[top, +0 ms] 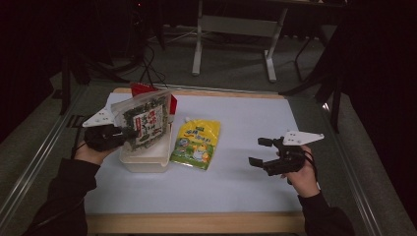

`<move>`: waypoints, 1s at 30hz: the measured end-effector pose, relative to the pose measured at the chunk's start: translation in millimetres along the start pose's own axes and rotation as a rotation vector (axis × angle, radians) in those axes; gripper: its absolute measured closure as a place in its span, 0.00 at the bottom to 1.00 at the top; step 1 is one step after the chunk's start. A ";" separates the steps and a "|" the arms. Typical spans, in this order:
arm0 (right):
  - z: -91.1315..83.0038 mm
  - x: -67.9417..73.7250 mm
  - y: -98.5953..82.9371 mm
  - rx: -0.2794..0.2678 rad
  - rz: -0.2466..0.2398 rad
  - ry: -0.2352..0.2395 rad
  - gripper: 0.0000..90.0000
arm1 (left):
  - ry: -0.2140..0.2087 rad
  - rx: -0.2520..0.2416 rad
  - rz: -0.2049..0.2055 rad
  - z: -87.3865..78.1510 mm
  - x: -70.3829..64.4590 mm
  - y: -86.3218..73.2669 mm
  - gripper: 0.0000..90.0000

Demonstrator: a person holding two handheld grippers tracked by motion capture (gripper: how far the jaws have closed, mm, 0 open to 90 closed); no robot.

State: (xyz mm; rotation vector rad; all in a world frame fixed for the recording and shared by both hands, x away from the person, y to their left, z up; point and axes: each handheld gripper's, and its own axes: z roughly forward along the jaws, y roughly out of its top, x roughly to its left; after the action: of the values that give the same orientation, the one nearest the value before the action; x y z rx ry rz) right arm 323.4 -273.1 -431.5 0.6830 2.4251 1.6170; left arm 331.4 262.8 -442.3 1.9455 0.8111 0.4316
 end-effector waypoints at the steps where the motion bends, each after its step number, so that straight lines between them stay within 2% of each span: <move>1: 0.6 0.1 -0.1 0.001 -0.001 0.003 0.16 | -0.001 0.000 -0.010 1.0 1.0 -0.9 0.86; 6: 2.5 1.6 -0.4 0.005 -0.004 0.005 0.16 | -0.004 -0.018 -0.026 2.1 3.8 -4.2 0.86; 10: 3.2 2.2 -0.8 0.010 -0.011 0.011 0.16 | -0.013 0.047 -0.007 16.0 4.6 -12.7 0.86; 14: 3.0 2.6 -2.0 0.014 -0.010 0.013 0.16 | -0.026 0.002 -0.066 13.4 11.2 -23.1 0.86; 17: 3.2 2.4 -2.4 0.015 -0.017 0.010 0.16 | -0.033 -0.018 -0.086 12.7 14.4 -29.3 0.86; 18: 3.1 2.5 -2.2 0.014 -0.019 0.011 0.16 | -0.041 -0.036 -0.109 12.4 16.9 -33.9 0.86; 24: 2.3 3.4 -1.0 0.006 -0.043 0.026 0.16 | -0.046 -0.080 -0.165 11.9 26.9 -43.2 0.84; 26: 2.3 2.7 -1.2 0.004 -0.047 0.029 0.16 | -0.032 -0.079 -0.184 11.9 29.2 -44.0 0.83; 30: 1.6 0.7 -1.9 -0.002 -0.050 0.030 0.16 | 0.017 -0.073 -0.193 12.8 26.9 -44.0 0.77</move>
State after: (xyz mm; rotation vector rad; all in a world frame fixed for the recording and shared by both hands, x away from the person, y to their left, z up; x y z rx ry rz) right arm 322.9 -272.1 -433.9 0.5968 2.4407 1.6214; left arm 342.5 287.7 -487.8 1.7788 0.9713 0.3573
